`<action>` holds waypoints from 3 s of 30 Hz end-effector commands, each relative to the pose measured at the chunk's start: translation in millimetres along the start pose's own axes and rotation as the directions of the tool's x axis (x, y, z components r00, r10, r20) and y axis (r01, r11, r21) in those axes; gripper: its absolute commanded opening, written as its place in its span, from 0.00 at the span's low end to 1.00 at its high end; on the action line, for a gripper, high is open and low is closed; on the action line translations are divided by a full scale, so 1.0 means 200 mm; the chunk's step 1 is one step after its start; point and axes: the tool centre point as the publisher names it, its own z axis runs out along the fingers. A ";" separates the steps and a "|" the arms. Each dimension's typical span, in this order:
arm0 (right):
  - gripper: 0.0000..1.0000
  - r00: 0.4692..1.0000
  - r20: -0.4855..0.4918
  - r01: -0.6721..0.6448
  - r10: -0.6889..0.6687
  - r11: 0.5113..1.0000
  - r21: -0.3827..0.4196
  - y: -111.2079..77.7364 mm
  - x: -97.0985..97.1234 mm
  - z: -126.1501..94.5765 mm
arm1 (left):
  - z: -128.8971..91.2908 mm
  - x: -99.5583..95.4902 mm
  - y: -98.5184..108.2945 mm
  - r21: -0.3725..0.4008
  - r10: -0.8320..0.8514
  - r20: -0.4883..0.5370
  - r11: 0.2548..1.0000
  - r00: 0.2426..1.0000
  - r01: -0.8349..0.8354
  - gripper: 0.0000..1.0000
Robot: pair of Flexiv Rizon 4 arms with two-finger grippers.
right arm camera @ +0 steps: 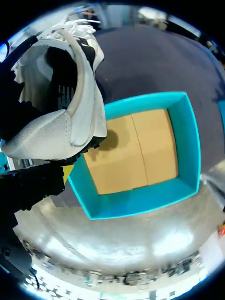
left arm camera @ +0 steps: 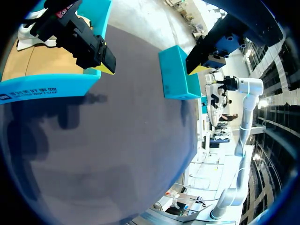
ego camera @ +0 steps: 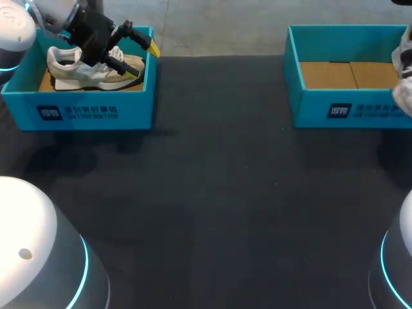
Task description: Take the shoe out of the shoebox, open the shoe tongue, remove and reinsert the insole, then place the shoe into the shoebox
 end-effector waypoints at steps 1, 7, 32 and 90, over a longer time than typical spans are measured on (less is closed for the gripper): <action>0.00 0.849 0.052 -0.527 0.525 0.849 0.034 -0.03 0.03 -0.04 | 0.00 0.00 0.00 0.000 0.000 -0.003 1.000 1.000 0.000 1.00; 0.00 0.525 0.105 -0.851 0.845 0.523 0.053 -0.08 0.07 -0.07 | 0.00 0.00 0.00 0.000 0.000 -0.003 1.000 1.000 0.000 1.00; 0.00 -0.292 0.093 -0.947 0.952 -0.301 0.108 -0.16 0.14 -0.13 | 0.00 0.00 0.00 0.000 0.000 -0.003 1.000 1.000 0.000 1.00; 0.00 -0.032 0.124 -0.986 0.992 -0.051 0.156 -0.15 0.05 0.13 | 0.00 0.00 0.00 0.000 0.000 -0.003 1.000 1.000 0.000 1.00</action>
